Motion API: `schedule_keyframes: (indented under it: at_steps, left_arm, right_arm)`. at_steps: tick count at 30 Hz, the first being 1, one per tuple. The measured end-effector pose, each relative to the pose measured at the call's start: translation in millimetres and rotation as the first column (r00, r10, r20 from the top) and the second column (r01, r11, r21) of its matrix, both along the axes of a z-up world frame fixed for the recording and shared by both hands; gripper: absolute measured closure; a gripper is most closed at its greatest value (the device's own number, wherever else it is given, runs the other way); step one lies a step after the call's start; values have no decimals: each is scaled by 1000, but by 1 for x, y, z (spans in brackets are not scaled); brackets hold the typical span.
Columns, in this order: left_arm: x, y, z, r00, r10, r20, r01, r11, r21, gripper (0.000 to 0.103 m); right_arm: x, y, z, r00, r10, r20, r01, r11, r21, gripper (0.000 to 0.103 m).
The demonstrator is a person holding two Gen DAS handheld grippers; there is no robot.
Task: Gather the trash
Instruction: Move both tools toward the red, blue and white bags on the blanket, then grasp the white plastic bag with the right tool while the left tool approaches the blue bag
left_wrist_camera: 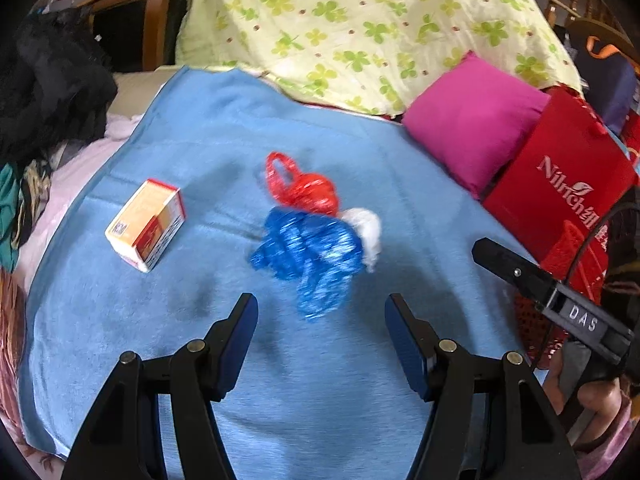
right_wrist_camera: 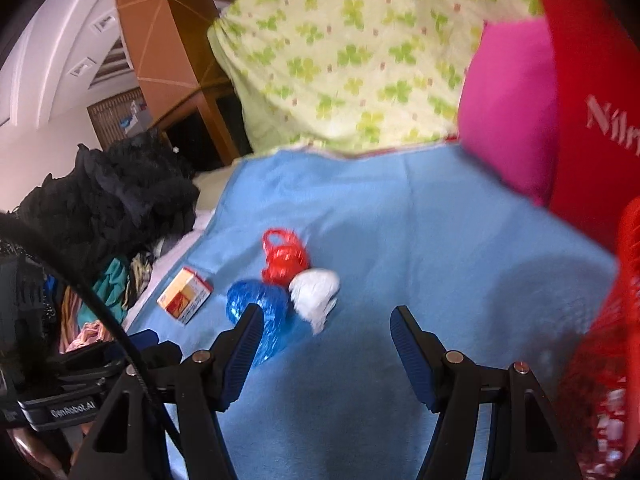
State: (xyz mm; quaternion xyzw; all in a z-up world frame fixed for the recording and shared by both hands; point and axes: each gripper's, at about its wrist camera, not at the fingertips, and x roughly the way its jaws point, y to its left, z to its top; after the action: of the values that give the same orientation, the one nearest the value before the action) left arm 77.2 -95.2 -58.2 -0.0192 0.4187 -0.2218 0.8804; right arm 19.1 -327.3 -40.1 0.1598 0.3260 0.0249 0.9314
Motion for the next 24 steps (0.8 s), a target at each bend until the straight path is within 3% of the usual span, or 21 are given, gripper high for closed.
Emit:
schedule_keyframes:
  at_steps: [9, 17, 21, 24]
  left_arm:
    - [29, 33, -23, 996, 76, -40, -75, 997, 25, 36]
    - [53, 41, -31, 992, 103, -66, -102, 995, 22, 36]
    - [60, 34, -27, 995, 88, -45, -87, 996, 22, 36]
    - [67, 38, -27, 993, 109, -53, -109, 994, 3, 36]
  right_arm:
    - [71, 10, -39, 986, 69, -149, -50, 991, 128, 35]
    - [131, 6, -80, 955, 56, -290, 14, 972, 234, 40]
    - [152, 5, -98, 940, 73, -334, 22, 962, 273, 61]
    - [153, 8, -97, 941, 75, -329, 11, 968, 250, 66]
